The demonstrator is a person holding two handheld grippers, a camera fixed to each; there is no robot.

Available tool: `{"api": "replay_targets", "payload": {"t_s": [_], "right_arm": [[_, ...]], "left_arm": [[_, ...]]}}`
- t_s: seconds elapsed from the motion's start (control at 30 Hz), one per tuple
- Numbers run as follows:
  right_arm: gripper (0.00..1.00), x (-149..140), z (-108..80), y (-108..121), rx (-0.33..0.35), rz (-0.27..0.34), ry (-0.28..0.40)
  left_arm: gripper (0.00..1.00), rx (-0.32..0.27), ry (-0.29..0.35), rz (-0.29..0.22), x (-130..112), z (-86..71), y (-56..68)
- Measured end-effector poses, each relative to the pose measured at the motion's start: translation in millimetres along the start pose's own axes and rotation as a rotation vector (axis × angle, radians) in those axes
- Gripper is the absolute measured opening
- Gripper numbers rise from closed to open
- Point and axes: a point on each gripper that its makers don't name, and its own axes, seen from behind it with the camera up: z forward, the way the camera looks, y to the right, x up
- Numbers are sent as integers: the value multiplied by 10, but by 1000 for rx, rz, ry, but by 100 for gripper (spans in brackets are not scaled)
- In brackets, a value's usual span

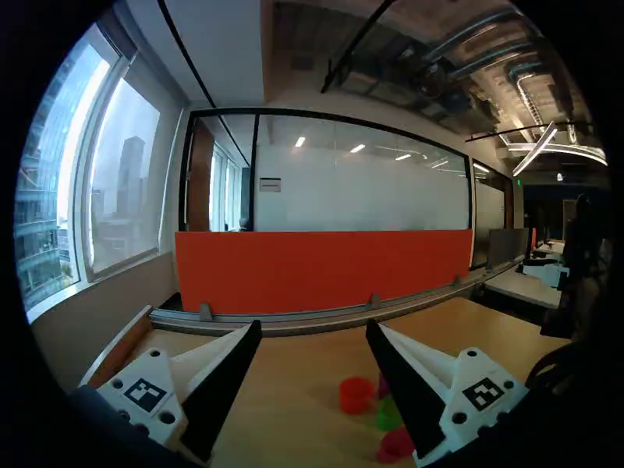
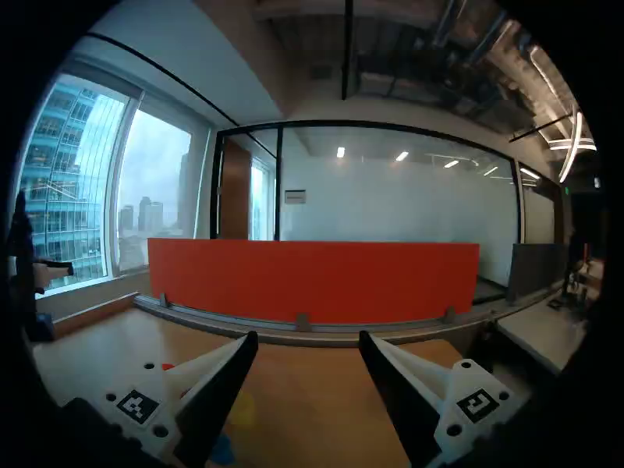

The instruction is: Pour water

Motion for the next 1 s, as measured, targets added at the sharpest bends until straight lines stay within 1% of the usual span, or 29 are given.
{"api": "replay_targets", "payload": {"t_s": [0.2,0.4,0.6,0.7,0.8,1.0], "right_arm": [[100,9,-13,-168,90,18,-15],[100,29,-39,-332,182,29,-20],[100,45,-98,-562,291,19,-35],[100,66,-112,-642,328,7,-30],[100,52,-105,-676,344,-12,-28],[100,-44,-142,-766,390,-30,-58]], "left_arm": [[100,-58,-16,-9,-14,16,68],[100,-122,-30,14,-11,29,137],[100,-180,-47,32,-33,49,237],[100,-217,-45,34,-33,54,313],[100,-258,-43,31,-59,54,402],[100,-324,-59,34,-127,46,545]]}}
